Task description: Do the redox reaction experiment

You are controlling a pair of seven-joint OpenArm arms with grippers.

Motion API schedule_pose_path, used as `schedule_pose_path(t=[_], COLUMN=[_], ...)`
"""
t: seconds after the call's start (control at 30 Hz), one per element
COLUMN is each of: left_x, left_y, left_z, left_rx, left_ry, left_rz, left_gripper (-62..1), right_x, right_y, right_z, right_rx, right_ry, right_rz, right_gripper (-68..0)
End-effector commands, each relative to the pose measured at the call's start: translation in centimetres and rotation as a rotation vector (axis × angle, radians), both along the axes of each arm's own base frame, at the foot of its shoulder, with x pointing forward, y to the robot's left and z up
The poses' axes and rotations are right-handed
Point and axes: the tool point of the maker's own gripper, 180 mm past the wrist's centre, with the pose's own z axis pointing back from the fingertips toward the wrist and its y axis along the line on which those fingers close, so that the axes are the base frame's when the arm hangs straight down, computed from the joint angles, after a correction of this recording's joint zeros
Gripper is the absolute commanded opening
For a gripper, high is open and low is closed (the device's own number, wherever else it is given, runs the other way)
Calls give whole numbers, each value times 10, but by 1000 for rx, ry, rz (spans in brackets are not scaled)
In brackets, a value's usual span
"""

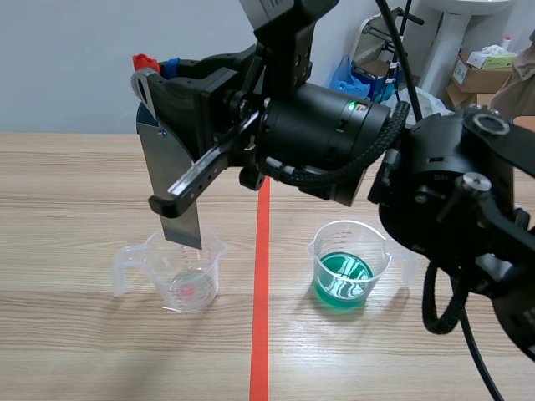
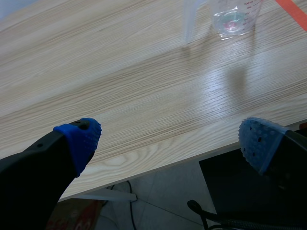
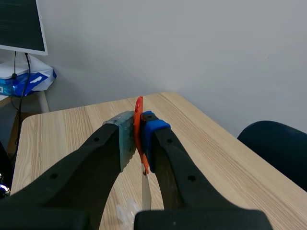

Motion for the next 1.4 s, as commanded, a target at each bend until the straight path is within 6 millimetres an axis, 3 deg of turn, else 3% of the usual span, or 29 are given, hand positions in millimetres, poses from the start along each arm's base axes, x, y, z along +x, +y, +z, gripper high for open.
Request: schedule_pose_path(t=[0.0,0.47,0.67,0.93,1.37], left_x=[5,5,5,5,5], left_y=[-4,-4,-4,-4,-4], left_z=[7,7,7,7,7], left_rx=[-14,-14,-14,-14,-14], left_ry=[-31,-31,-31,-31,-31], left_rz=[-5,-5,-6,-6,-6], left_gripper=[6,6,6,6,6], right_x=[1,0,-1,1,12], right_y=[0,-2,-12,-36,-96], right_z=[16,17,17,14,29], right_rx=[43,49,43,-2,15], right_ry=[-35,-42,-70,-117,-141], right_rz=[5,5,5,-8,-57], right_gripper=[-669,-669,-669,-669,-669])
